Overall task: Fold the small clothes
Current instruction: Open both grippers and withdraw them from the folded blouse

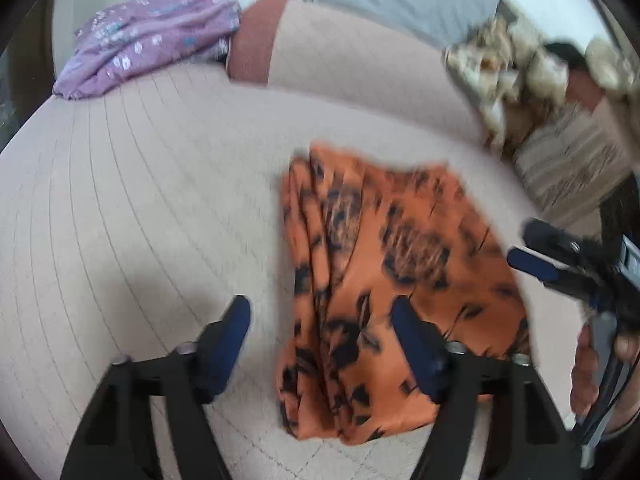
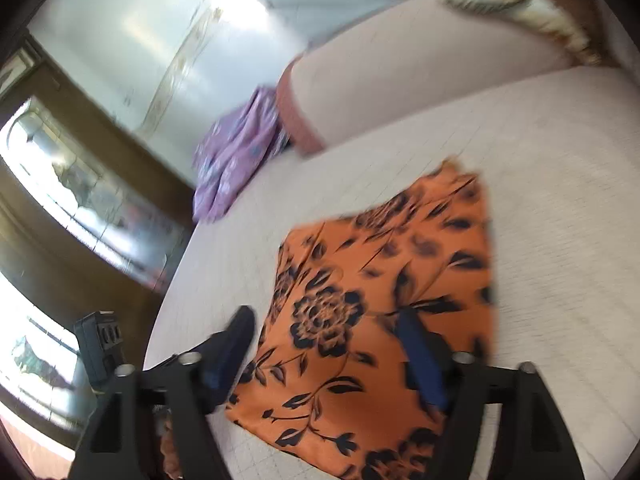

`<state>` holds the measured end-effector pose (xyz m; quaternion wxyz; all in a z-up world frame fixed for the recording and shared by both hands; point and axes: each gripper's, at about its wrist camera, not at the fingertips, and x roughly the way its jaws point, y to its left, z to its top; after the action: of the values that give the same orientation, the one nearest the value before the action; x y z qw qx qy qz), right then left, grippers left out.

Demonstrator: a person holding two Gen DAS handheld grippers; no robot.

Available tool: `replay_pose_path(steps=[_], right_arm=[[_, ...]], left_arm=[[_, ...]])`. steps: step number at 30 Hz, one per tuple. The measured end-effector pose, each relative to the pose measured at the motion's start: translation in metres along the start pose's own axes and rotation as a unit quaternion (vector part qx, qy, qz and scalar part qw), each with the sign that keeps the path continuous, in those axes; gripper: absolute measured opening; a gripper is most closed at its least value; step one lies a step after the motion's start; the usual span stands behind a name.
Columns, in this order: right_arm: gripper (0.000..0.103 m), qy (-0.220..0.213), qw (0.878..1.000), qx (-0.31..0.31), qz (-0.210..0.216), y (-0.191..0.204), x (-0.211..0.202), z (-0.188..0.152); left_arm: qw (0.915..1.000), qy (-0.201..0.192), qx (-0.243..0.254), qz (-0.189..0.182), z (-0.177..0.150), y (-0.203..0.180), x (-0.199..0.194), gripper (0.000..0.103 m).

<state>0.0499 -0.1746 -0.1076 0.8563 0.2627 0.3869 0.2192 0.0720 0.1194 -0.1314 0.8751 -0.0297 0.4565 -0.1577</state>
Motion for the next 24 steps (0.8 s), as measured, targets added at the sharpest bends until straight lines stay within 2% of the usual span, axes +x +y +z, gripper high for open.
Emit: replay_pose_path(steps=[1,2,4,8,10,12,13,15,19,21,24], right_arm=[[0.085,0.028,0.999,0.015,-0.021,-0.011,0.019,-0.002],[0.085,0.053,0.996,0.047,-0.047,-0.025,0.034,-0.005],[0.085,0.028,0.996,0.074,-0.039,-0.028,0.033,-0.002],[0.085,-0.018,0.999,0.037,-0.020,-0.004,0.014,0.019],[0.087,-0.006,0.998,0.051,-0.026,-0.014,0.028,0.031],[0.087,0.034,0.995,0.082,-0.052,-0.041,0.059,0.033],[0.087,0.032,0.993,0.099,-0.046,-0.047,0.059,0.030],[0.087,0.000,0.996,0.079,-0.036,-0.028,0.044,0.029],[0.088,-0.023,0.999,0.022,-0.029,0.007,0.008,0.005],[0.089,-0.010,0.999,0.016,-0.036,0.011,0.006,-0.017],[0.090,0.042,0.997,0.022,-0.064,-0.004,0.023,-0.039]], left_arm=[[0.9994,0.029,0.004,0.021,-0.004,-0.001,0.013,0.075],[0.9987,0.045,0.004,0.023,-0.008,0.000,0.020,0.075],[0.9993,0.034,-0.010,0.015,-0.013,0.004,0.014,0.075],[0.9996,0.019,0.004,0.019,-0.012,0.003,0.005,0.075],[0.9993,0.030,0.001,0.023,-0.013,0.005,0.009,0.075],[0.9993,0.030,-0.005,0.021,-0.013,0.002,0.007,0.075],[0.9993,0.028,-0.005,0.023,-0.014,0.002,0.002,0.075],[0.9994,0.014,0.002,0.031,-0.015,0.003,-0.008,0.075],[0.9988,-0.001,0.014,0.047,-0.022,-0.001,-0.028,0.075],[0.9984,-0.007,0.014,0.054,-0.026,-0.002,-0.039,0.076],[0.9979,-0.011,0.013,0.062,-0.032,-0.005,-0.054,0.077]])
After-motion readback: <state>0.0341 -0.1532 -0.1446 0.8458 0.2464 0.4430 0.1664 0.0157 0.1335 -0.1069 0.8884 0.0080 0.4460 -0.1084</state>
